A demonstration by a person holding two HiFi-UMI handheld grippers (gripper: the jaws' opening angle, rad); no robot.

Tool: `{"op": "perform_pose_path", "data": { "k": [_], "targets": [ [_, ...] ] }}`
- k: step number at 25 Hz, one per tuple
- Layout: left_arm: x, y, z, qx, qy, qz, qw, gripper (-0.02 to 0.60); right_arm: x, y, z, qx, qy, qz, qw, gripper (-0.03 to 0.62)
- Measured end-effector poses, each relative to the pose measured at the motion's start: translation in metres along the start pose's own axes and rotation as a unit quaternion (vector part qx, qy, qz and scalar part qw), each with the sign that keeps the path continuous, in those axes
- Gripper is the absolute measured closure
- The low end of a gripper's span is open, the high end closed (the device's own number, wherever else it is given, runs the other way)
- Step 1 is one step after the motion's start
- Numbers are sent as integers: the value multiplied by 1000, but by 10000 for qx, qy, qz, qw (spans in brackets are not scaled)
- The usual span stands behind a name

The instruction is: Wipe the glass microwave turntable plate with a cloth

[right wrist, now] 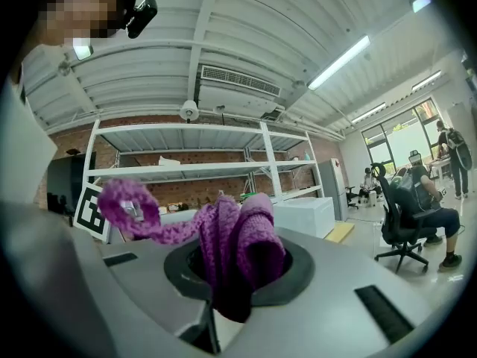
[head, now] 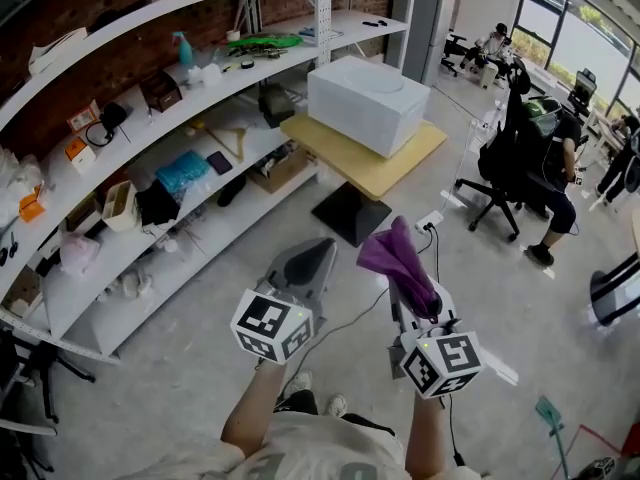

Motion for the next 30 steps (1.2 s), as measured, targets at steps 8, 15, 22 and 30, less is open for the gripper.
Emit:
{"op": "perform_pose_path", "data": {
  "k": [8,15,22,30],
  "targets": [
    [-2,-38,11,-22,22,-2,10000,580,-2,-4,35,-5,66,144,9999,528],
    [4,-40,25,30,17,-119,9999,580,-3,9,46,-12,54,117,9999,528],
    [4,-42,33,-17,1,-160,9999,580,-6,11,53,-141,5,138,9998,528],
    [8,-44,30,-34,-13,-216,9998,580,-4,11,50,-124,-21,121,9998,528]
  ]
}}
Point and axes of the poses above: the fingertips, and each gripper's own axes: z backward along the fingers, y to its left, x out of its top, the point moved 8 cm from there along z, backward along the fingers, and after that the axes turned 2 degrees about y, right-handed, at the moved point
